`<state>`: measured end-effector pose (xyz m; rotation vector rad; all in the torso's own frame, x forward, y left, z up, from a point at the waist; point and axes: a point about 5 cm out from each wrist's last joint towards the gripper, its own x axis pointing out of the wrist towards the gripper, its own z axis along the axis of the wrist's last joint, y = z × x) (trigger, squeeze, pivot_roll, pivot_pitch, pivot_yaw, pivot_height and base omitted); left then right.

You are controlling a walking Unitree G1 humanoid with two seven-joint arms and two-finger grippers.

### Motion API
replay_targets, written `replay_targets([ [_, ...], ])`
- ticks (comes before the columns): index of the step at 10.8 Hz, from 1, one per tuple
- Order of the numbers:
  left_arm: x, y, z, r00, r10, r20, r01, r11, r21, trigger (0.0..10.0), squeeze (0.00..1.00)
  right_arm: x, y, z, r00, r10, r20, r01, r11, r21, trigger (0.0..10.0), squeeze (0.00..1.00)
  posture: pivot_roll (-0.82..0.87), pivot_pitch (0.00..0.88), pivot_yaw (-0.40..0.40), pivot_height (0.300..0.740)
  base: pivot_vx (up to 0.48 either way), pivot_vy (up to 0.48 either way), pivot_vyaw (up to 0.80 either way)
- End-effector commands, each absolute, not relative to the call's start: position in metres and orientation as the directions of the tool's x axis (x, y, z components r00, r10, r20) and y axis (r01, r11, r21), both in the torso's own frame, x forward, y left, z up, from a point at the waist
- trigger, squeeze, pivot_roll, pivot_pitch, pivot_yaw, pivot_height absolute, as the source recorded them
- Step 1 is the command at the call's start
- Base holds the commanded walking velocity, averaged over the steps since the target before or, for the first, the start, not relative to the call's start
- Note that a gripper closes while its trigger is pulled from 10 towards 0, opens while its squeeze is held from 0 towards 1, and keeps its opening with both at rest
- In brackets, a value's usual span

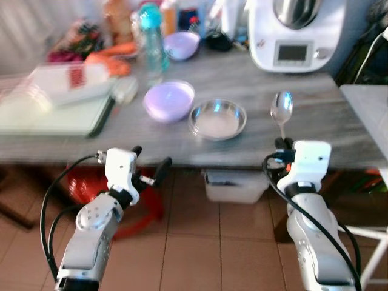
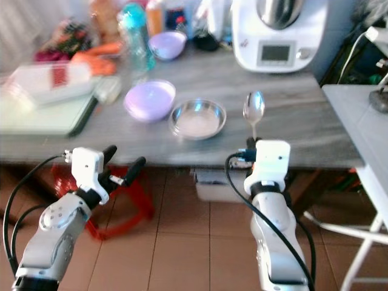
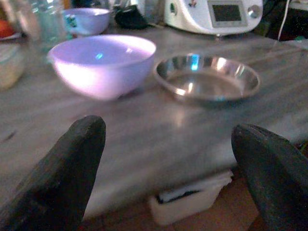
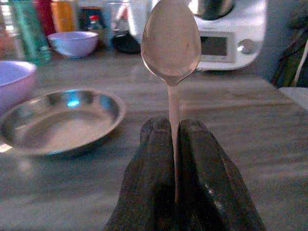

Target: Setting the table

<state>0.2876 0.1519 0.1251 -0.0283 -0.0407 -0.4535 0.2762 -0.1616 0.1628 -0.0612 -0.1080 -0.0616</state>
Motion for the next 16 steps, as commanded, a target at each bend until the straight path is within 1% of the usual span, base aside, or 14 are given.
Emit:
replay_targets([
  [1, 0.287, 0.147, 0.125, 0.892, -0.450, 0.042, 0.451, 0.892, -0.019, 10.0, 0.00, 0.275, -0.166, 0.168, 0.989, -0.070, 0.133, 0.078, 0.995, -0.059, 10.0, 0.00, -0.04, 0.111, 0.038, 0.740, 0.326, 0.000, 0.00],
  [2, 0.287, 0.146, 0.126, 0.891, -0.451, 0.048, 0.452, 0.892, -0.024, 10.0, 0.00, 0.276, -0.166, 0.168, 0.989, -0.071, 0.132, 0.080, 0.995, -0.059, 10.0, 0.00, -0.04, 0.110, 0.040, 0.740, 0.266, 0.000, 0.00],
  [4, 0.287, 0.147, 0.127, 0.893, -0.446, 0.054, 0.448, 0.894, -0.017, 10.0, 0.00, 0.275, -0.165, 0.168, 0.989, -0.069, 0.131, 0.078, 0.995, -0.060, 10.0, 0.00, -0.04, 0.111, 0.041, 0.740, 0.000, 0.000, 0.00],
  [7, 0.283, 0.161, 0.123, 0.894, -0.448, 0.018, 0.448, 0.894, 0.018, 10.0, 0.00, 0.275, -0.166, 0.168, 0.988, -0.084, 0.130, 0.091, 0.995, -0.050, 10.0, 0.00, -0.03, 0.118, 0.042, 0.740, 0.000, 0.000, 0.00],
  [8, 0.284, 0.161, 0.124, 0.897, -0.442, 0.015, 0.442, 0.897, 0.020, 10.0, 0.00, 0.274, -0.165, 0.165, 0.989, -0.086, 0.117, 0.091, 0.995, -0.036, 10.0, 0.00, -0.03, 0.118, 0.044, 0.740, 0.000, 0.000, -0.52],
  [11, 0.285, 0.156, 0.124, 0.889, -0.457, 0.020, 0.457, 0.890, 0.016, 10.0, 0.00, 0.275, -0.166, 0.167, 0.989, -0.085, 0.124, 0.091, 0.995, -0.043, 10.0, 0.00, -0.04, 0.117, 0.042, 0.740, 0.000, 0.000, -0.74],
  [15, 0.284, 0.154, 0.123, 0.884, -0.467, 0.015, 0.467, 0.884, 0.015, 10.0, 0.00, 0.274, -0.165, 0.166, 0.989, -0.085, 0.123, 0.091, 0.995, -0.047, 10.0, 0.00, -0.04, 0.113, 0.040, 0.740, 0.000, 0.000, 0.00],
  [16, 0.284, 0.153, 0.124, 0.870, -0.494, 0.014, 0.493, 0.869, 0.034, 10.0, 0.00, 0.274, -0.166, 0.166, 0.989, -0.087, 0.124, 0.093, 0.994, -0.051, 10.0, 0.00, -0.04, 0.113, 0.041, 0.740, 0.000, 0.000, 0.00],
])
